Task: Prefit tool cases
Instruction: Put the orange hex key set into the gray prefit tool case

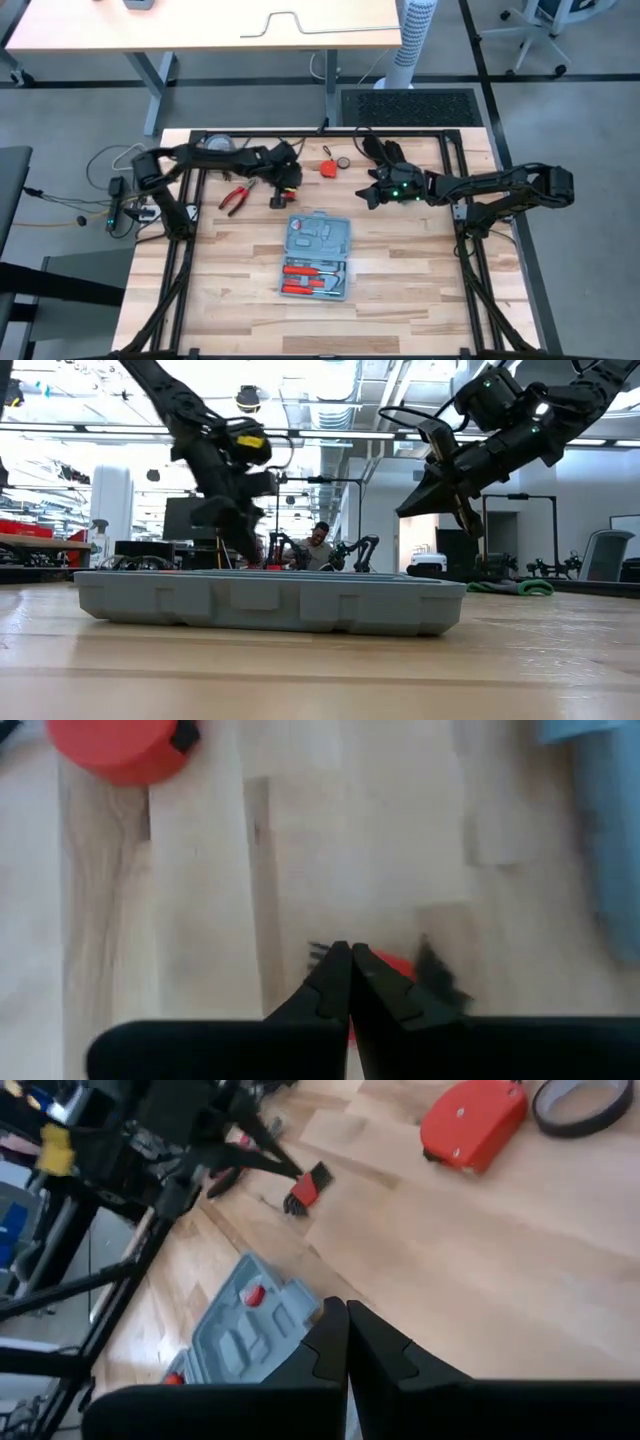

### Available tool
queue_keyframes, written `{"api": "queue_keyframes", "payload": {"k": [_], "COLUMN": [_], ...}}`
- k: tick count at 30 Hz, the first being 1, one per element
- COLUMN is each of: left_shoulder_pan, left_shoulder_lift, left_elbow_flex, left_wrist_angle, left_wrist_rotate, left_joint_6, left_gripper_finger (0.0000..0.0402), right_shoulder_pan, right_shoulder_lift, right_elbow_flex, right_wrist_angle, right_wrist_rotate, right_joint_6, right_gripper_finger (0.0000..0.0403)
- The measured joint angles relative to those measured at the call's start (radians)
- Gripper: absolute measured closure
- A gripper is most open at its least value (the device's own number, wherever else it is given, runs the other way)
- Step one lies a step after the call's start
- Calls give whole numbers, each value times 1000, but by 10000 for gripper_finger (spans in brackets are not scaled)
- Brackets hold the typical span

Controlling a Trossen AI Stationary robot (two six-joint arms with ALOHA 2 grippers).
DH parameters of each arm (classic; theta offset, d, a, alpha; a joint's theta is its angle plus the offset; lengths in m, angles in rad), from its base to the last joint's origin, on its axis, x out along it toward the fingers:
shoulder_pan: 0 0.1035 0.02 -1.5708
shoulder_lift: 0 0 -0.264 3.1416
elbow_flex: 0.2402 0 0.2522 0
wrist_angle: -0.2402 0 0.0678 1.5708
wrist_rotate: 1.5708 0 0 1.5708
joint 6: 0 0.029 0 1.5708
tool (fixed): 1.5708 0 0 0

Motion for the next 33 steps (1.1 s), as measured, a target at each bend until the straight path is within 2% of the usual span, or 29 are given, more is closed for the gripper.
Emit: {"api": "queue_keyframes", "payload": {"k": [4, 8, 11, 17, 21, 27, 30, 33], "left_shoulder_pan": [-11, -9, 1, 12, 11, 23, 34, 48], "left_shoulder_lift": [95, 148, 153, 143, 105, -1, -66, -137], "left_elbow_flex": [82, 138, 147, 147, 138, 132, 97, 8], "left_wrist_angle": [-7, -116, -208, -427, -495, -449, -417, -362], "left_wrist_rotate": [-51, -99, -121, -93, -88, -79, -32, 51], "left_joint_6": [-16, -15, -15, -27, -53, -99, -137, -192], "left_gripper_finger": [401, 402, 402, 402, 401, 401, 401, 401], "right_shoulder_pan": [16, 27, 39, 61, 70, 70, 69, 70], "right_shoulder_lift": [0, 0, 0, 0, 0, 0, 0, 0], "right_elbow_flex": [0, 0, 0, 0, 0, 0, 0, 0], "right_wrist_angle": [-5, -9, -8, -15, -17, -16, -24, -23], "right_wrist_rotate": [0, 0, 0, 0, 0, 0, 0, -1], "right_joint_6": [16, 30, 30, 29, 28, 28, 23, 20], "right_gripper_finger": [390, 390, 390, 390, 390, 390, 390, 390]}}
